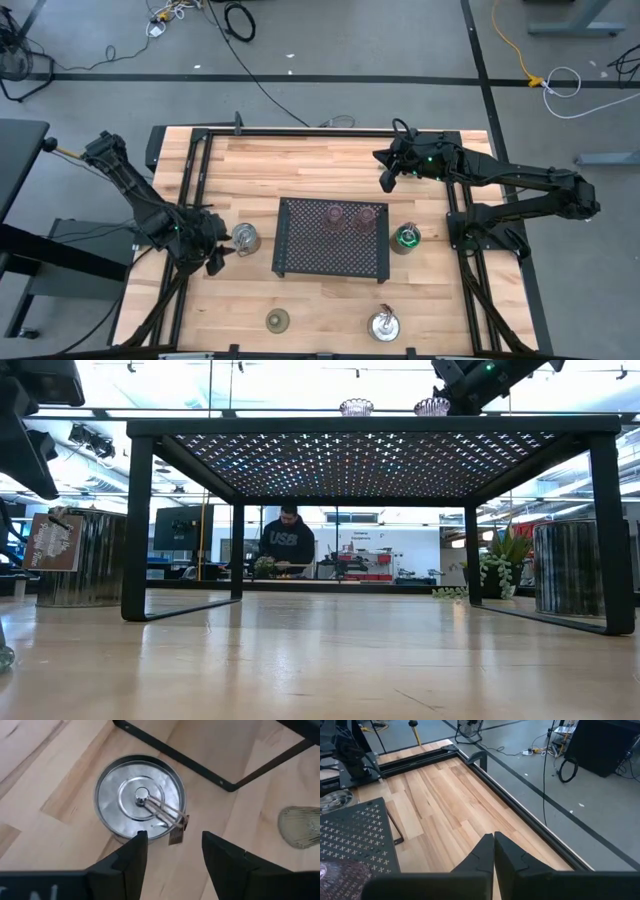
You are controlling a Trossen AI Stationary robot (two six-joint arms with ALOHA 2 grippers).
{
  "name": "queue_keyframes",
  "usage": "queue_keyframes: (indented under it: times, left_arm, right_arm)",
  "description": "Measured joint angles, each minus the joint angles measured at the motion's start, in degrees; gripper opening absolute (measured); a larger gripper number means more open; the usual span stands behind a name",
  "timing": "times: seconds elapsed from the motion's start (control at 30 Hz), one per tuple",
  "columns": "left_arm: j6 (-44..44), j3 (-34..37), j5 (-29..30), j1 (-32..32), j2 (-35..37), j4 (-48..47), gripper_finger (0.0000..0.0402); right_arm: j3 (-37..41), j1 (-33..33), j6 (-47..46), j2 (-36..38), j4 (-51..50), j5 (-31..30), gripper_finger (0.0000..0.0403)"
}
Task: Pick & Place candle stick holders
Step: Put the top brown scented candle on the shelf
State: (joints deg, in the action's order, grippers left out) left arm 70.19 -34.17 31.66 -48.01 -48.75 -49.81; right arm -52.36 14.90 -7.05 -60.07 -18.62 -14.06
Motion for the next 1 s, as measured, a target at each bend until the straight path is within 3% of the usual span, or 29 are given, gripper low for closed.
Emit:
queue_keyframes:
  times: [0.47, 1.0]
  left_arm:
    - [0.11, 0.00, -0.39, 0.04, -0.02, 0.32, 0.0283]
    - [1.71, 0.00, -1.36, 2.33, -0.04, 0.27, 0.0289]
  right_arm:
    - [0.00, 0.00, -0.20, 0.00, 0.62, 0.02, 0.0013]
    - [0.00, 0.00, 0.04, 0.00, 0.60, 0.15, 0.0013]
